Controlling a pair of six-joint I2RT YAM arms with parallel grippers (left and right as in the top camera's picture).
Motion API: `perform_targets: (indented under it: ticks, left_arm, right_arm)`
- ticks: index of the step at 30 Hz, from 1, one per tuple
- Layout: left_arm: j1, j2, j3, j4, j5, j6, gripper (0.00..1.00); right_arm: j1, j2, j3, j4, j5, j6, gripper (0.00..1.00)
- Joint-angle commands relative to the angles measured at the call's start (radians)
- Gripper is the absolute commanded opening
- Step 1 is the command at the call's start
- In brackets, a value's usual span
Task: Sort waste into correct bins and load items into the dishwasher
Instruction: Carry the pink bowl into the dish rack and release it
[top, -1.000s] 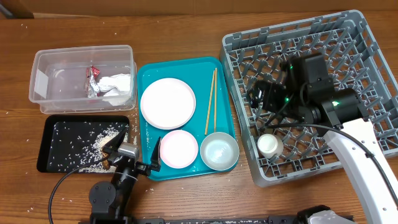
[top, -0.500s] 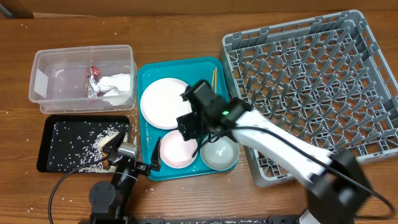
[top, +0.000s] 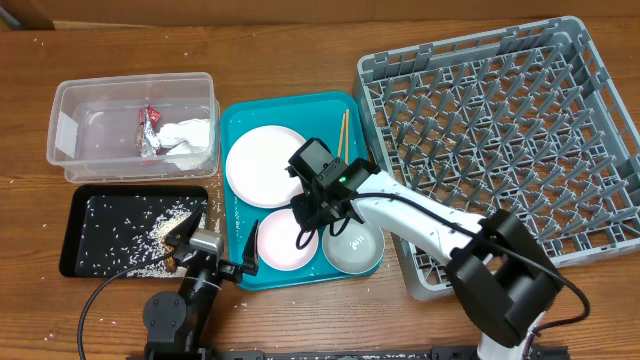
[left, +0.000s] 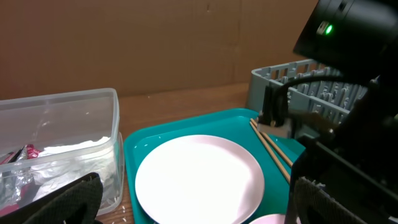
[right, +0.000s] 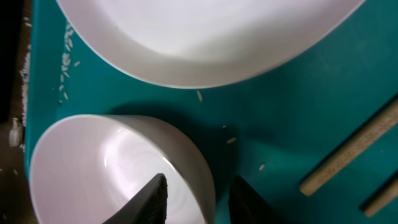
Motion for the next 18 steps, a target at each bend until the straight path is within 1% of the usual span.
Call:
perform_targets:
  ticks: [1,2,4,8,9,11,13,14,17,18]
  left_arm:
    - [0.007,-0.011,-0.007,0.005,0.008,-0.014,1.0]
    - [0.007,-0.011,-0.007,0.005,0.008,-0.013,1.0]
    - [0.007,-0.011,-0.007,0.005,0.008,-0.014,1.0]
    - [0.007,-0.011,-0.007,0.005,0.008,-0.014,1.0]
    - [0.007,-0.011,-0.007,0.005,0.008,-0.013,1.0]
    - [0.007,-0.011,-0.007,0.005,0.008,-0.014,1.0]
    - [0.007,-0.011,-0.007,0.005,0.008,-0.014,1.0]
    - [0.007,-0.011,-0.007,0.005,0.008,-0.014,1.0]
    - [0.007,-0.011,-0.007,0.005,0.008,-0.014,1.0]
    - [0.007,-0.011,-0.007,0.005,0.008,-0.014,1.0]
  right_arm:
    - [0.001,0.044,0.014,0.0,-0.028,0.02,0.25]
    - [-0.003,0.04,0.019,0.0,-0.029,0.021,0.14]
    - [-0.009,0.027,0.04,-0.01,-0.03,0.021,0.04]
    - [-0.018,-0.031,0.096,-0.061,-0.026,0.008,0.04]
    - [-0.02,-0.068,0.131,-0.093,-0.012,0.003,0.04]
    - [-0.024,-0.136,0.206,-0.184,0.135,0.002,0.04]
    - [-0.031,-0.188,0.259,-0.273,0.376,0.035,0.04]
    - [-0.047,-0.229,0.281,-0.329,0.6,0.083,0.04]
    - [-0.093,-0.289,0.284,-0.414,1.061,0.196,0.04]
    - [-0.11,-0.294,0.284,-0.446,1.175,0.231,0.04]
